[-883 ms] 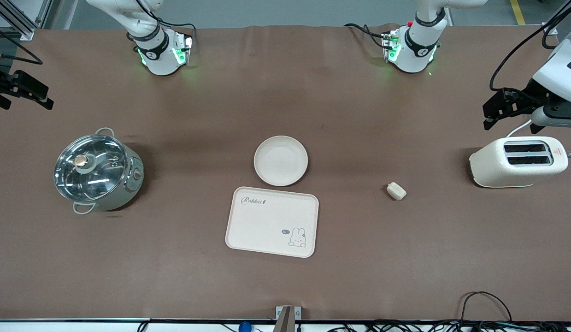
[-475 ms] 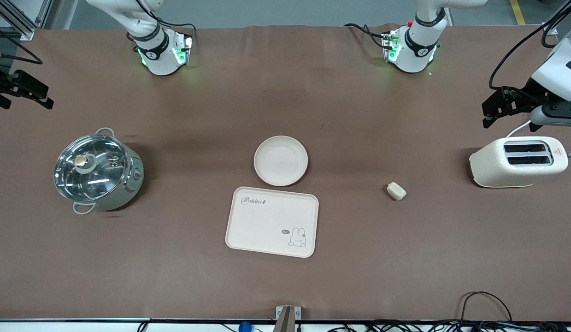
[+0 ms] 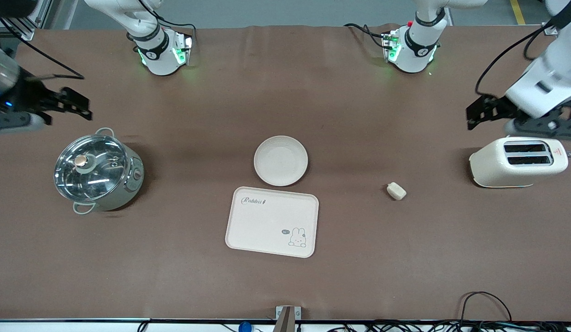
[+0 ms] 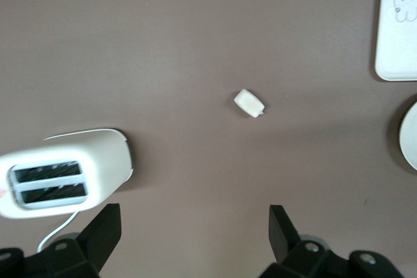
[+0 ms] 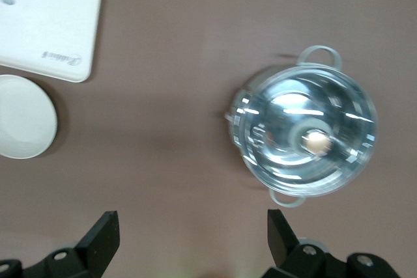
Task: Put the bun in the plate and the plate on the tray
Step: 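Grasp the cream bun with the left gripper while the right gripper nears the plate, then drop the bun onto the plate while the right gripper grips the plate rim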
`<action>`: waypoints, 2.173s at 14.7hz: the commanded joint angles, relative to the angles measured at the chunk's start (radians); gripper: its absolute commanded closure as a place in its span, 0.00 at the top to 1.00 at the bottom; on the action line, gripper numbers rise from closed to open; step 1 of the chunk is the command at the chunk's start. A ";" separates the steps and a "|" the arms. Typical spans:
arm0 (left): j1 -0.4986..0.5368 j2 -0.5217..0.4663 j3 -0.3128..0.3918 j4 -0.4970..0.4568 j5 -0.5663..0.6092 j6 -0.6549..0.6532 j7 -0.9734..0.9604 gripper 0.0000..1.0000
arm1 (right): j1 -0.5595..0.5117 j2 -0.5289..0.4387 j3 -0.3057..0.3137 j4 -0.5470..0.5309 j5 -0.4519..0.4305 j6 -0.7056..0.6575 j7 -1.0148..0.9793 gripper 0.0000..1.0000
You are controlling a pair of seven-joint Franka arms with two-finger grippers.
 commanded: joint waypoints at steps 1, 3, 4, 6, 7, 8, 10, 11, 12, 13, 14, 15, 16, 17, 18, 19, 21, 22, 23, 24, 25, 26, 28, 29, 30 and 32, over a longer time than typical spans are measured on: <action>-0.005 0.094 -0.025 -0.057 -0.019 0.143 -0.040 1.00 | 0.037 0.074 -0.006 0.003 0.096 0.041 0.070 1.00; -0.005 0.197 -0.059 -0.061 -0.027 0.255 -0.088 1.00 | 0.082 0.119 -0.007 -0.008 0.115 0.112 0.104 1.00; -0.007 0.266 -0.076 -0.067 -0.027 0.316 -0.118 1.00 | 0.105 0.140 -0.006 -0.023 0.117 0.154 0.125 1.00; -0.005 0.352 -0.112 -0.125 -0.027 0.478 -0.160 1.00 | 0.166 0.185 -0.006 -0.049 0.130 0.221 0.163 1.00; -0.007 0.377 -0.114 -0.160 -0.025 0.551 -0.174 1.00 | 0.188 0.203 -0.006 -0.058 0.140 0.255 0.197 1.00; -0.004 0.395 -0.114 -0.201 -0.025 0.614 -0.174 1.00 | 0.205 0.217 -0.006 -0.069 0.140 0.283 0.229 1.00; 0.010 0.411 -0.114 -0.292 -0.019 0.753 -0.154 1.00 | 0.237 0.237 -0.007 -0.112 0.140 0.346 0.250 1.00; 0.012 0.412 -0.114 -0.321 -0.018 0.792 -0.152 1.00 | 0.243 0.236 -0.006 -0.155 0.140 0.398 0.253 1.00; 0.012 0.420 -0.114 -0.341 -0.016 0.817 -0.152 1.00 | 0.260 0.234 -0.006 -0.214 0.141 0.462 0.269 1.00; 0.013 0.422 -0.114 -0.367 -0.016 0.849 -0.152 1.00 | 0.280 0.232 -0.006 -0.276 0.141 0.537 0.288 1.00; 0.013 0.422 -0.114 -0.398 -0.016 0.889 -0.152 0.98 | 0.295 0.231 -0.006 -0.329 0.141 0.603 0.309 1.00; 0.015 0.422 -0.114 -0.431 -0.016 0.935 -0.152 0.95 | 0.307 0.229 -0.006 -0.371 0.141 0.657 0.328 1.00; 0.018 0.420 -0.114 -0.461 -0.014 0.974 -0.151 0.87 | 0.335 0.226 -0.006 -0.402 0.144 0.697 0.360 1.00; 0.024 0.420 -0.116 -0.482 -0.013 1.001 -0.137 0.76 | 0.365 0.225 -0.006 -0.428 0.144 0.732 0.409 1.00; 0.033 0.420 -0.116 -0.493 -0.013 1.012 -0.117 0.61 | 0.384 0.226 -0.006 -0.448 0.144 0.761 0.438 1.00; 0.039 0.420 -0.116 -0.496 -0.013 1.012 -0.100 0.42 | 0.401 0.226 -0.006 -0.475 0.144 0.797 0.455 1.00; 0.050 0.420 -0.117 -0.495 -0.013 1.012 -0.091 0.15 | 0.447 0.225 -0.006 -0.534 0.155 0.886 0.536 1.00; 0.050 0.422 -0.120 -0.493 -0.013 1.012 -0.091 0.12 | 0.467 0.226 -0.006 -0.540 0.158 0.894 0.597 1.00; 0.050 0.422 -0.120 -0.490 -0.021 1.012 -0.093 0.00 | 0.479 0.226 -0.006 -0.542 0.158 0.894 0.640 1.00; 0.048 0.422 -0.120 -0.489 -0.022 1.012 -0.091 0.00 | 0.493 0.228 -0.006 -0.543 0.158 0.897 0.667 1.00; 0.042 0.422 -0.120 -0.486 -0.022 1.012 -0.097 0.00 | 0.511 0.231 -0.006 -0.555 0.158 0.916 0.680 1.00; 0.030 0.416 -0.122 -0.478 -0.022 1.009 -0.112 0.00 | 0.525 0.232 -0.006 -0.574 0.160 0.967 0.699 1.00; 0.021 0.396 -0.169 -0.434 -0.030 0.954 -0.187 0.00 | 0.547 0.254 -0.006 -0.598 0.160 1.038 0.725 1.00; 0.018 0.392 -0.200 -0.380 -0.030 0.881 -0.270 0.00 | 0.556 0.269 -0.006 -0.597 0.160 1.045 0.740 1.00; 0.015 0.392 -0.239 -0.326 -0.030 0.813 -0.351 0.00 | 0.559 0.281 -0.006 -0.595 0.160 1.052 0.742 1.00; 0.006 0.406 -0.336 -0.224 -0.030 0.716 -0.559 0.00 | 0.570 0.306 -0.006 -0.595 0.160 1.075 0.742 1.00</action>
